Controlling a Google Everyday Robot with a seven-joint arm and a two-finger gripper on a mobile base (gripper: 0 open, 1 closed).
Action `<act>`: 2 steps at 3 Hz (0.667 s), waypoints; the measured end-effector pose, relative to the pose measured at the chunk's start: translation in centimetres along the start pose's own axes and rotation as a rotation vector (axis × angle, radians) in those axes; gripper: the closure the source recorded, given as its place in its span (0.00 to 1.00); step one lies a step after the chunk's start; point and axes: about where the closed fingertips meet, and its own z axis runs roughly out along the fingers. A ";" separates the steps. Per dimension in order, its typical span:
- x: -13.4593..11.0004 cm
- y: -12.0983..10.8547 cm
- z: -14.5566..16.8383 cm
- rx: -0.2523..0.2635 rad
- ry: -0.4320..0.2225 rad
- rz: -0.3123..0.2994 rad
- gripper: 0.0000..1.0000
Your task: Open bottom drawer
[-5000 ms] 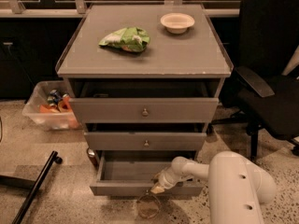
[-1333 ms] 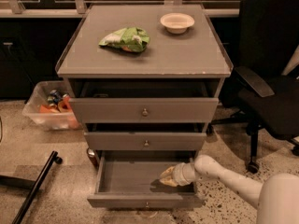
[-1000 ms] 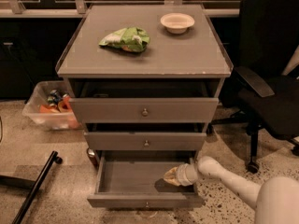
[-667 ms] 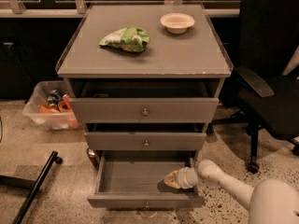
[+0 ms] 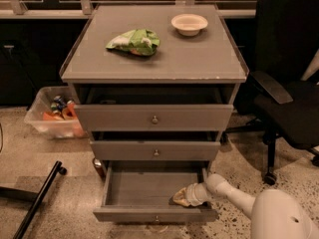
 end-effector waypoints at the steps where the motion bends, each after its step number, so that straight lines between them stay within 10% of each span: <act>1: 0.0 0.0 0.0 -0.001 0.001 0.000 0.58; 2: 0.0 0.6 0.2 -0.011 0.002 -0.011 0.35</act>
Offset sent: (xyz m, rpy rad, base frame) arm -0.0111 0.0026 0.0001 -0.0033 -0.0053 0.0307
